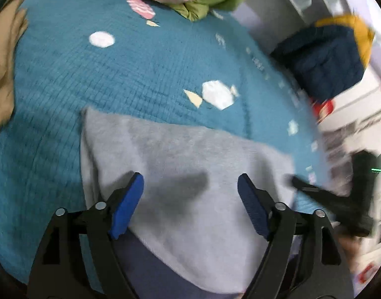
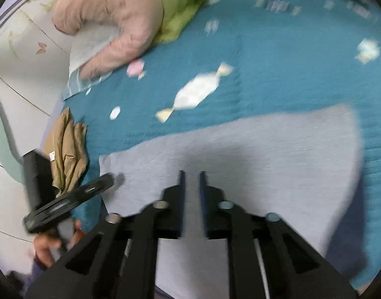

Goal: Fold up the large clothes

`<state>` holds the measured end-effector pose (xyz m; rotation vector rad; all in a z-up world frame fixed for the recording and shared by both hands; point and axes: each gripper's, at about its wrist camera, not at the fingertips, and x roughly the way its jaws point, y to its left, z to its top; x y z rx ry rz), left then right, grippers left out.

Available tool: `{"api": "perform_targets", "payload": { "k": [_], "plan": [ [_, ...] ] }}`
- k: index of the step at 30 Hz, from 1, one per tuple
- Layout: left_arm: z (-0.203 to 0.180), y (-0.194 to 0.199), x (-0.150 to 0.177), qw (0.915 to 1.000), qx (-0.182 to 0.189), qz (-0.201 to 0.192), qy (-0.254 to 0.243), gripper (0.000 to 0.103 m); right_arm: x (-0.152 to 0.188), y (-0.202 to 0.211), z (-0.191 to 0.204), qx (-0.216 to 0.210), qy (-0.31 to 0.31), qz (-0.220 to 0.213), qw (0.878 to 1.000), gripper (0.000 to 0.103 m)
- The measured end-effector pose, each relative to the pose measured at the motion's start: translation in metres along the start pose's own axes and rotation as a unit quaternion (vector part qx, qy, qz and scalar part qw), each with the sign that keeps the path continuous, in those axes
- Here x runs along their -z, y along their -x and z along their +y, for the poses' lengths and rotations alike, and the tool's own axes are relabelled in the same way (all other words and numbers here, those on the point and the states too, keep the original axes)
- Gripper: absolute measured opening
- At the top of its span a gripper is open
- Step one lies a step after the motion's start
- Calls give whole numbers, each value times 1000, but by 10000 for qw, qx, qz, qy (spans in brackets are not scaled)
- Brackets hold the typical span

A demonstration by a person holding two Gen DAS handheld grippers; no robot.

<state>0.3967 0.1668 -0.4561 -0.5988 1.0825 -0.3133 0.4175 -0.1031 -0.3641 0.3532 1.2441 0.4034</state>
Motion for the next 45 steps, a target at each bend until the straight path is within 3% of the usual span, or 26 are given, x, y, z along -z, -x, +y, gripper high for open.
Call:
{"api": "perform_targets", "payload": {
  "k": [4, 6, 9, 11, 13, 17, 19, 24, 26, 29, 33, 36, 38, 39, 41, 42, 44, 45],
  "plan": [
    [19, 15, 19, 9987, -260, 128, 414, 80, -8, -50, -1, 568, -35, 238, 9981, 0],
    [22, 18, 29, 9980, -459, 202, 385, 81, -6, -74, -17, 354, -473, 468, 9972, 0],
    [29, 19, 50, 9967, -342, 348, 655, 82, -2, -66, -29, 106, -642, 405, 9971, 0],
    [30, 21, 61, 9959, -428, 356, 718, 82, 8, -51, -22, 266, -451, 454, 9976, 0],
    [24, 21, 72, 9948, -700, 425, 611, 83, 33, -31, -16, 150, -389, 607, 9973, 3],
    [20, 21, 87, 9946, -673, 509, 610, 86, 97, -5, -21, -5, -301, 795, 9964, 0],
    [16, 18, 91, 9946, -747, 533, 474, 86, 111, -10, -33, -192, -481, 790, 9955, 0],
    [0, 8, 99, 9927, -1060, 581, -21, 90, 120, -6, -29, -53, -208, 499, 9985, 0],
    [-4, 8, 103, 9923, -1040, 674, 22, 90, 126, 7, -21, 51, -216, 503, 9985, 6],
    [-1, 7, 116, 9928, -959, 686, 226, 90, 146, 8, -22, -7, -325, 577, 9978, 0],
    [-17, -1, 124, 9885, -1295, 775, -83, 89, 153, 3, -32, -107, -431, 391, 9982, 0],
    [-18, 2, 125, 9877, -1313, 848, 49, 76, 153, 12, -23, -45, -334, 246, 9991, 5],
    [-23, 6, 125, 9853, -1470, 869, -88, 62, 157, 21, -17, 24, -180, 103, 9998, 11],
    [-25, 7, 126, 9851, -1470, 881, -168, 59, 158, 23, -12, 27, -117, 12, 9999, 18],
    [-21, 13, 126, 9855, -1462, 848, -123, 39, 163, 32, -2, 156, 123, -219, 9996, 31],
    [-19, 16, 125, 9865, -1407, 831, -72, 34, 166, 35, 3, 220, 234, -332, 9989, 37],
    [-19, 28, 122, 9908, -1142, 718, 93, 20, 172, 41, 16, 388, 546, -599, 9960, 38],
    [-19, 33, 120, 9925, -1010, 676, 109, 20, 177, 43, 25, 455, 752, -708, 9936, 38]
  ]
}}
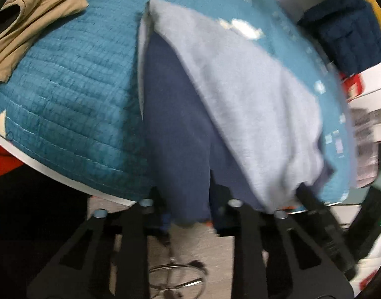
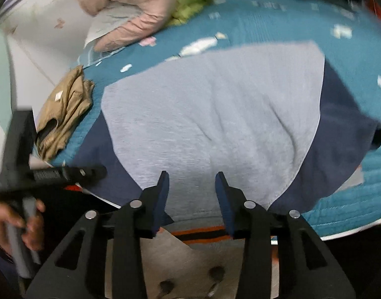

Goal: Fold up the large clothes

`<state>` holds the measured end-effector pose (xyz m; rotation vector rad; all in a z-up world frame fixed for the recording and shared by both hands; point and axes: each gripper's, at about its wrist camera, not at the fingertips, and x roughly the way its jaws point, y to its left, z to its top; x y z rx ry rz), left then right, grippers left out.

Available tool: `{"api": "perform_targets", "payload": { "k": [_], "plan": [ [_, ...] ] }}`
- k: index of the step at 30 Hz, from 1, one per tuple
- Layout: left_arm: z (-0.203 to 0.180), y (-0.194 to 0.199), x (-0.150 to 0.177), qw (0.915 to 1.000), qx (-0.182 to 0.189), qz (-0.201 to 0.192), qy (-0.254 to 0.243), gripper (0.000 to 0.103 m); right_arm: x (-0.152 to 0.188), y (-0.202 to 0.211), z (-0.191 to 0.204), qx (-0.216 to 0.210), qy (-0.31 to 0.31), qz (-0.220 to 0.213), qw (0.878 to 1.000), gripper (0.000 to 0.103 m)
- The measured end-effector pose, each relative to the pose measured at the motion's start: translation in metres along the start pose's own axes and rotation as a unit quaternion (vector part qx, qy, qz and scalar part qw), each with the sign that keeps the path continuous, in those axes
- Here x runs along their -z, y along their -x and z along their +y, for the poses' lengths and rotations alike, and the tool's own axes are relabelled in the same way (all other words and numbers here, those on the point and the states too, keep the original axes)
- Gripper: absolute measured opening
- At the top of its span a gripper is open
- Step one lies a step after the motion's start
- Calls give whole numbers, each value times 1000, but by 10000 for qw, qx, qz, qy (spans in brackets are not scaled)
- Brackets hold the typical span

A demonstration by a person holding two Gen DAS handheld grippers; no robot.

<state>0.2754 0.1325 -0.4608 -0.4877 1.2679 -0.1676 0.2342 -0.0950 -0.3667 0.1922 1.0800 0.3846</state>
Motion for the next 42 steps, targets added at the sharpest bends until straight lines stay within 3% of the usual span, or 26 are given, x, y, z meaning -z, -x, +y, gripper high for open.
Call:
{"api": "perform_targets", "payload": {
  "k": [6, 9, 15, 20, 22, 23, 24, 25, 27, 28, 29, 32, 34, 36, 39, 42],
  "plan": [
    [-21, 22, -14, 9981, 592, -144, -15, 18, 8, 2, 37, -317, 774, -283, 9961, 52],
    [-30, 24, -23, 9974, 709, -109, -16, 18, 9, 3, 50, -528, 998, -409, 9928, 59],
    [-41, 28, -35, 9954, 960, -49, -18, 18, 3, -15, 82, -524, 1414, -595, 9868, 60],
    [-41, 31, -38, 9948, 1014, 47, -72, 18, -13, -46, 93, -197, 1448, -668, 9870, 60],
    [-39, 31, -41, 9933, 1155, 91, 33, 18, -18, -52, 93, -189, 1481, -746, 9860, 53],
    [-39, 32, -43, 9929, 1190, 81, 25, 19, -20, -53, 93, -180, 1527, -751, 9852, 32],
    [-38, 34, -44, 9926, 1207, 89, 14, 21, -22, -55, 92, -40, 1563, -695, 9852, 18],
    [-36, 37, -47, 9906, 1366, 70, 55, 28, -25, -56, 88, -97, 1477, -617, 9871, 17],
    [-33, 53, -48, 9820, 1874, -210, 114, 50, -33, -54, 76, -392, 1060, -483, 9924, 16],
    [-33, 61, -48, 9795, 1976, -370, 106, 70, -37, -50, 68, -535, 835, -456, 9940, 16],
    [-32, 75, -48, 9766, 2034, -692, 64, 74, -41, -45, 60, -694, 598, -457, 9947, 16],
    [-23, 103, -50, 9752, 1705, -1413, 40, 75, -50, -30, 39, -1080, -53, -517, 9928, 16],
    [-18, 92, -57, 9889, 729, -1292, 127, 75, -57, -21, 20, -1372, -621, -572, 9869, 16],
    [-20, 71, -62, 9945, 219, -1023, 91, 75, -60, -8, 2, -1565, -1070, -705, 9793, 16],
    [-45, 33, -64, 9982, 145, -556, -153, 75, -65, 9, -13, -1706, -1509, -871, 9698, 16],
    [-95, 9, -64, 9964, 506, -437, -520, 75, -65, 32, -36, -1665, -1840, -1071, 9628, 16]
  ]
}}
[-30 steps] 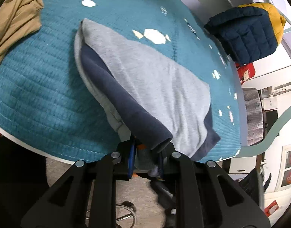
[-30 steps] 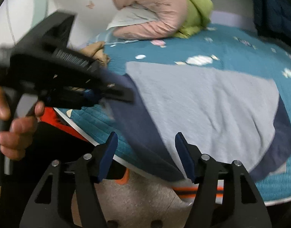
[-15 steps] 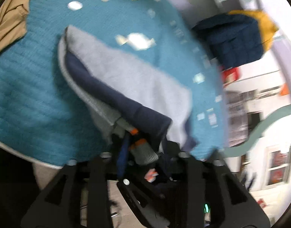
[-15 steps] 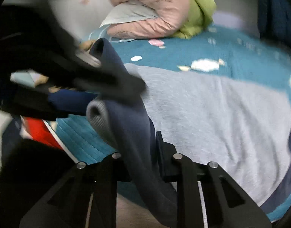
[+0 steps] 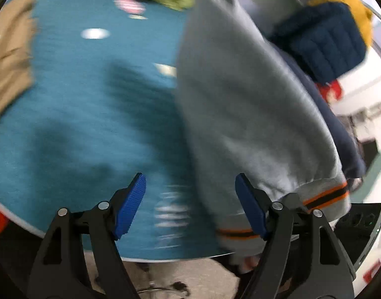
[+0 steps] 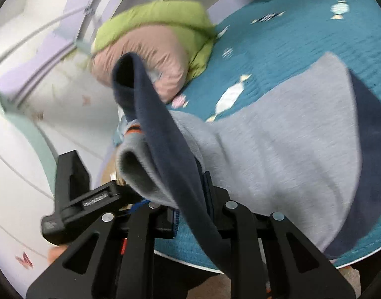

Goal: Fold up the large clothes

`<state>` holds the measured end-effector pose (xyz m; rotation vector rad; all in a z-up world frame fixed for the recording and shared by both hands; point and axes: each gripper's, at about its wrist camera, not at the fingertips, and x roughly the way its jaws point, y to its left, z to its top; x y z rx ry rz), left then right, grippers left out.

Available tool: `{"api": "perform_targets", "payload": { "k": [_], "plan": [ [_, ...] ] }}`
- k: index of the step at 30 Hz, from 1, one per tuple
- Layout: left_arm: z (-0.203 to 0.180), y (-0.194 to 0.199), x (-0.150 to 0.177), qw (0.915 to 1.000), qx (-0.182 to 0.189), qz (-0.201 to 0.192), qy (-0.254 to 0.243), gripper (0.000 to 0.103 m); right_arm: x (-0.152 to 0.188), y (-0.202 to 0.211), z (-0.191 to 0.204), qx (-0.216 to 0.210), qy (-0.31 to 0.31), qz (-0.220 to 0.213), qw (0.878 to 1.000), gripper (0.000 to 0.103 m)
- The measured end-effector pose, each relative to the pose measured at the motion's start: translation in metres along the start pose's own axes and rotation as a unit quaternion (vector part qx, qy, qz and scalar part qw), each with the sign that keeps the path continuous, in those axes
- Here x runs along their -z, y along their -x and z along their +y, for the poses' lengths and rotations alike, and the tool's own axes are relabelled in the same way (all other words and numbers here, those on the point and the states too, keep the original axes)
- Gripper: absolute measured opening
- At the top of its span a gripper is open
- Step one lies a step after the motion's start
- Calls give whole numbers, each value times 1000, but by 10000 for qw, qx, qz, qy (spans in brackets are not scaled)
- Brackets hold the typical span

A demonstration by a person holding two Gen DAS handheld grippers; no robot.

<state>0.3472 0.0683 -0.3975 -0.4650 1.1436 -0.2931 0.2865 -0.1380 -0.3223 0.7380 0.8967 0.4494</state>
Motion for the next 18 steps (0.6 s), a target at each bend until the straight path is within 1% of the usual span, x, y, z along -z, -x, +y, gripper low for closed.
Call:
{"api": "perform_targets", "payload": {
  "k": [2, 4, 6, 7, 8, 9, 10, 11, 12, 13, 14, 15, 17, 18],
  "plan": [
    [-34, -9, -2, 9993, 86, -26, -368, 75, -7, 18, -7, 146, -8, -195, 9997, 16],
    [-72, -19, -2, 9966, 45, -39, -817, 75, -12, 39, -16, 315, -14, -410, 9987, 15],
    [-99, -33, 2, 9944, 155, 92, -1043, 75, -21, 62, -32, 538, -129, -725, 9958, 14],
    [-110, -41, 4, 9933, 144, 157, -1133, 75, -25, 68, -39, 614, -212, -805, 9946, 14],
    [-119, -49, 8, 9920, 207, 238, -1224, 75, -29, 73, -50, 754, -319, -848, 9930, 14],
    [-129, -60, 12, 9901, 306, 396, -1308, 75, -31, 77, -62, 875, -440, -849, 9916, 11],
    [-138, -71, 14, 9890, 249, 554, -1352, 75, -31, 79, -75, 979, -604, -811, 9900, 8],
    [-145, -81, 14, 9875, 195, 661, -1418, 75, -29, 82, -90, 1040, -815, -792, 9881, 8],
    [-152, -89, 20, 9849, 210, 755, -1543, 75, -27, 83, -99, 957, -948, -750, 9881, 8],
    [-155, -94, 23, 9830, 210, 808, -1634, 75, -26, 84, -105, 861, -1030, -702, 9885, 11],
    [-158, -100, 28, 9813, 68, 826, -1737, 75, -23, 85, -111, 754, -1118, -683, 9885, 11],
    [-157, -101, 30, 9810, 14, 767, -1784, 75, -22, 87, -115, 730, -1228, -686, 9874, 12],
    [-154, -97, 31, 9827, 156, 673, -1721, 75, -20, 90, -119, 739, -1325, -664, 9862, 23],
    [-149, -91, 30, 9846, 189, 607, -1627, 75, -20, 89, -122, 782, -1380, -664, 9851, 37]
  ]
}}
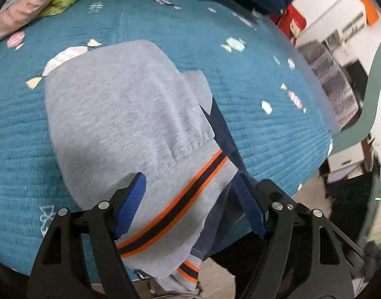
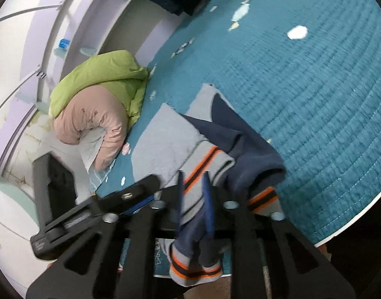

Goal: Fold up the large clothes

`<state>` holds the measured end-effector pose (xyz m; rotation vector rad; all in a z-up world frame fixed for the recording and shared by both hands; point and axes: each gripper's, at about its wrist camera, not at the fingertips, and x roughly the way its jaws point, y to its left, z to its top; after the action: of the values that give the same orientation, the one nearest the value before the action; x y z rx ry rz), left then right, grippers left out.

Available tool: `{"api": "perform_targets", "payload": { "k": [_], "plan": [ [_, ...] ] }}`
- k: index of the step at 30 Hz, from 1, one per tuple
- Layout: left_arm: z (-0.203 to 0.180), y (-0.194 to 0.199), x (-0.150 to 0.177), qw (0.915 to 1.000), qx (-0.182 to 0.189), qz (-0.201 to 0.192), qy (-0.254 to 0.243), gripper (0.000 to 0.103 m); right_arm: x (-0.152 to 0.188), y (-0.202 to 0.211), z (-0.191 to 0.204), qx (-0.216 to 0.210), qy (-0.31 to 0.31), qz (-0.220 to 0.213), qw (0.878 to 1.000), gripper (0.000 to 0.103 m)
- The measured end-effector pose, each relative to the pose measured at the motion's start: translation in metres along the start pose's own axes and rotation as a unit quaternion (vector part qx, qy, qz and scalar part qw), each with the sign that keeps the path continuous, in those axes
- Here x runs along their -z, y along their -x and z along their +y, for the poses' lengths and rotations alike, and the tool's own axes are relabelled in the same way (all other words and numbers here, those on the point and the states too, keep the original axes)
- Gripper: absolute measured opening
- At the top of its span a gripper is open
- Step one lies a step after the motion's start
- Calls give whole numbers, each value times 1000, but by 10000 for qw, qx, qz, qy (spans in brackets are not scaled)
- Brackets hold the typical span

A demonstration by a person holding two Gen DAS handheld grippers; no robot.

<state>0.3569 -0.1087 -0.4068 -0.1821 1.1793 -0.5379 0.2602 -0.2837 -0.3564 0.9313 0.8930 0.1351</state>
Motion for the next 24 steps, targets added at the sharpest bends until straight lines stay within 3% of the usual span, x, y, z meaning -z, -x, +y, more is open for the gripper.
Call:
{"api": "perform_targets", "payload": {
  "k": [1, 3, 7, 13, 18, 24],
  "plan": [
    [5, 4, -2, 10000, 9, -23, 15, 75, 0, 1, -4, 55, -67, -17, 10000, 44],
    [19, 15, 1, 9993, -259, -207, 153, 75, -2, 2, -11, 19, -136, 8, 9999, 45],
    [50, 14, 0, 9959, -618, -164, 647, 76, -12, -10, -17, -79, -369, 85, 9993, 47],
    [78, 10, 8, 9920, -662, -25, 1078, 76, -38, -11, -11, -149, -301, -64, 9994, 50],
    [77, 3, 10, 9922, -603, 8, 1091, 77, -58, -44, -32, 132, -503, 608, 9968, 52],
    [82, -3, 12, 9917, -532, 49, 1173, 77, -67, -69, -46, 299, -691, 1019, 9919, 53]
  ]
}}
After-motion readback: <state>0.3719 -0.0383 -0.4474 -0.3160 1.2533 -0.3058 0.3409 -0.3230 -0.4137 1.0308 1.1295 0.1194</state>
